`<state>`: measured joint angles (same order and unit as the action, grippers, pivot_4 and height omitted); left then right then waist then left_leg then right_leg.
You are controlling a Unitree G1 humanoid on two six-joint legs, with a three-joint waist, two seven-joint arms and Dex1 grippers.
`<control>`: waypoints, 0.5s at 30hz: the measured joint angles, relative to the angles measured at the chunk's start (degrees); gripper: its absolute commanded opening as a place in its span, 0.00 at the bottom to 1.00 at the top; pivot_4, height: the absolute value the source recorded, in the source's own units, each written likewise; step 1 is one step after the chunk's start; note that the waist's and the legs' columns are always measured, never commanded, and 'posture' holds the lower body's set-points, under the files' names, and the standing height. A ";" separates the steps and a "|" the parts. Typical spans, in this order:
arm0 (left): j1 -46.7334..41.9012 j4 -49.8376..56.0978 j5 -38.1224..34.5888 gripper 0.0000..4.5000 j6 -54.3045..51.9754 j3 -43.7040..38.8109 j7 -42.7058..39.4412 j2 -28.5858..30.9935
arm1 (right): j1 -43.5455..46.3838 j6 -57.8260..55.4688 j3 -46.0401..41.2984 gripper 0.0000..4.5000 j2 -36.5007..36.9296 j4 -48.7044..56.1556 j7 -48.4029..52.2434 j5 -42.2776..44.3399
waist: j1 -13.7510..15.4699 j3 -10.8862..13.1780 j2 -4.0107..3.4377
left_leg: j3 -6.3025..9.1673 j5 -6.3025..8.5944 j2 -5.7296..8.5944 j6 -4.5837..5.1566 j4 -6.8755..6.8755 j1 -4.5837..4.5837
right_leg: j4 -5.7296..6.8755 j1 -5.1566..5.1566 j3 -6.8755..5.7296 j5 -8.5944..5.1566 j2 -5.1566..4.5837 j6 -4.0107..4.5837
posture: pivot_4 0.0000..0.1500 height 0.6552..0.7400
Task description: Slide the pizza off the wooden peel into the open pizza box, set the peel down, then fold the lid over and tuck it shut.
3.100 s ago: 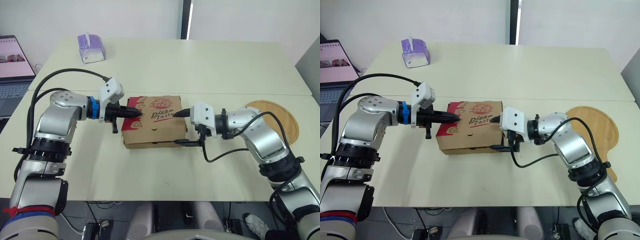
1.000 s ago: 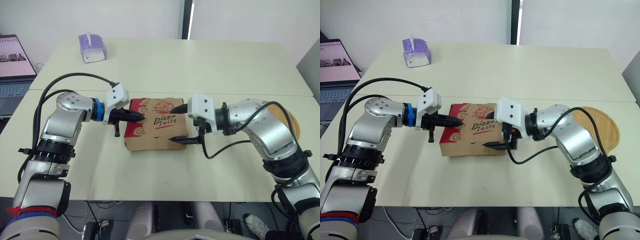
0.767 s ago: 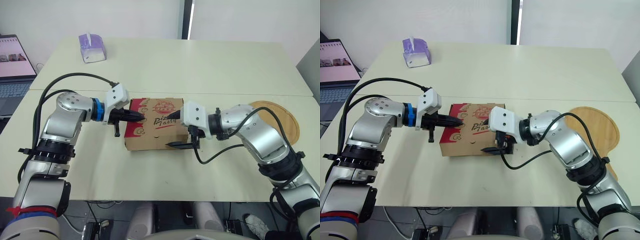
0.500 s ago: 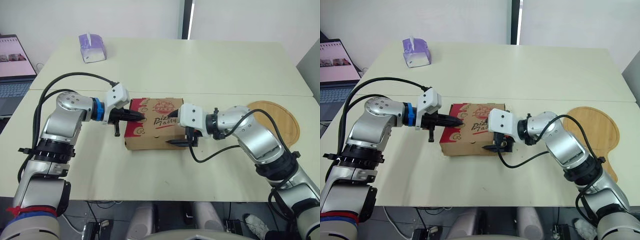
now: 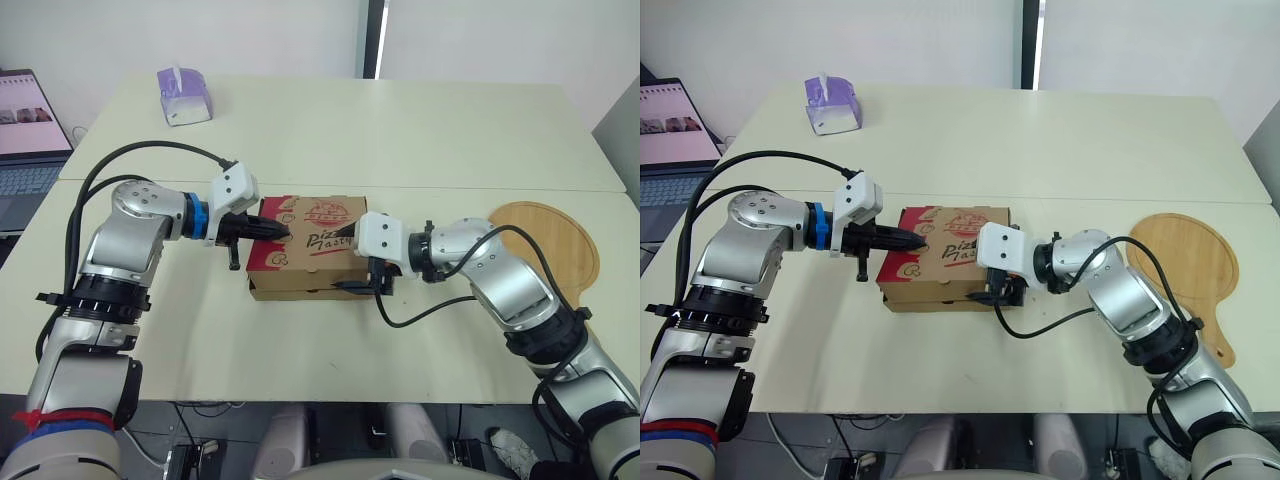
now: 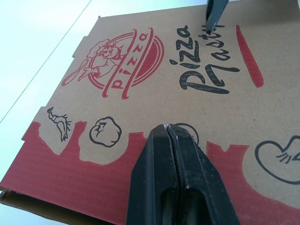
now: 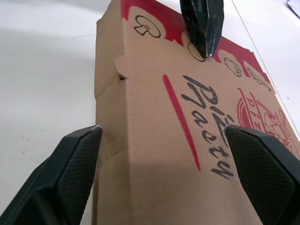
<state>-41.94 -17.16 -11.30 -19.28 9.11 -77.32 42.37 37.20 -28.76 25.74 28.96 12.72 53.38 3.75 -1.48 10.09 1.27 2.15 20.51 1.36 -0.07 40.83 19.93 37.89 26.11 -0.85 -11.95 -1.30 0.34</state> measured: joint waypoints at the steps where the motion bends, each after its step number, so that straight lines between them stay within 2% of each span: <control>1: 0.00 0.00 -0.01 0.00 -0.03 0.00 -0.07 0.00 | 0.00 0.47 -0.09 0.99 -0.32 -0.41 -0.32 -0.24 | 0.00 0.00 0.00 | 0.00 0.00 0.00 0.00 0.00 0.00 | 0.00 0.00 0.00 0.00 0.00 0.00 | 1.00 1.00; 15: 0.94 1.12 0.01 0.00 0.63 0.00 -0.82 -0.03 | -0.91 2.29 -0.34 0.99 -1.86 -1.89 -2.30 -0.95 | -0.01 0.00 0.00 | 0.00 0.00 0.00 0.01 0.00 -0.01 | 0.02 0.00 0.00 0.00 0.00 0.00 | 1.00 1.00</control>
<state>-41.00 -16.03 -11.29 -18.65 9.11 -78.15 42.34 36.29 -26.47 25.41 27.10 10.84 51.09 2.80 -1.49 10.09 1.27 2.15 20.52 1.36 -0.06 40.83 19.92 37.90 26.10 -0.85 -11.95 -1.30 0.34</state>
